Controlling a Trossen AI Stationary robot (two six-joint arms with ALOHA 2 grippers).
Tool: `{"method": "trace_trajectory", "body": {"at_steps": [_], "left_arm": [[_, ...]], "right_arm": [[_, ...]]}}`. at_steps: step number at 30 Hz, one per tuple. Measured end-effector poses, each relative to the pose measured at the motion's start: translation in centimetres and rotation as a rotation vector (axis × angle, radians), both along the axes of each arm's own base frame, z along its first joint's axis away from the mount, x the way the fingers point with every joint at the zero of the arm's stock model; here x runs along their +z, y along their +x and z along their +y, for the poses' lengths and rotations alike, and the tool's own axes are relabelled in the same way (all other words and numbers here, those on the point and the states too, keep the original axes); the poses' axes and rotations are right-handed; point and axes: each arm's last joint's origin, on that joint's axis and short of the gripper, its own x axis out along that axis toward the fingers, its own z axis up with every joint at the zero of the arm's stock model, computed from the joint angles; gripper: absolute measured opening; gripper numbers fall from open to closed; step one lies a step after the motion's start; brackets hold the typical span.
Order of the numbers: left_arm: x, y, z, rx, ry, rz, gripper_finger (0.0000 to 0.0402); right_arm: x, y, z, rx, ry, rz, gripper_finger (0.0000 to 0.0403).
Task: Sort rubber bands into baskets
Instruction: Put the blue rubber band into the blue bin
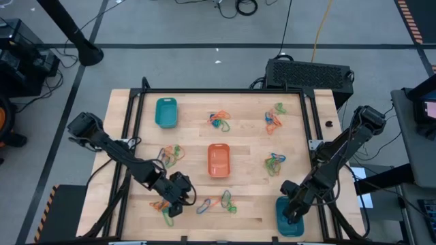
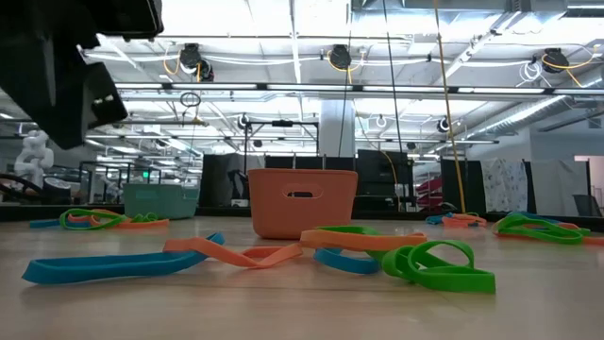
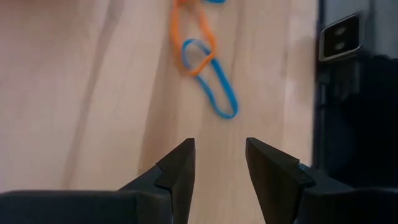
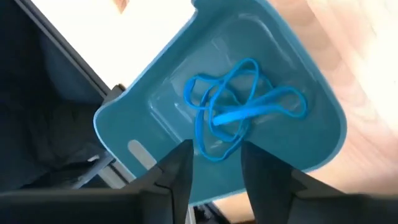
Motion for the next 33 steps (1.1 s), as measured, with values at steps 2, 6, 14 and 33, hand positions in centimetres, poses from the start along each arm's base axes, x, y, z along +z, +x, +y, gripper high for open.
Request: {"method": "trace_trajectory", "body": {"at_steps": [2, 6, 14, 33], "left_arm": [[0.0, -0.3, 0.1, -0.005, 0.055, 0.026, 0.0148], [-0.3, -0.7, 0.1, 0.023, 0.162, 0.014, 0.0148], [-0.4, 0.3, -1.8, -0.032, 0.098, -0.124, 0.0148], [-1.9, -2.1, -1.2, 0.06, 0.203, 0.134, 0.0147]], "right_arm": [[0.0, -0.1, 0.0, -0.01, 0.014, 0.025, 0.0133], [0.0, -0.1, -0.1, -0.017, 0.006, 0.036, 0.0134], [0.5, -0.1, -0.2, -0.02, 0.057, 0.053, 0.0134], [6.8, 3.2, 0.2, -0.079, -0.316, -0.78, 0.0135]]}}
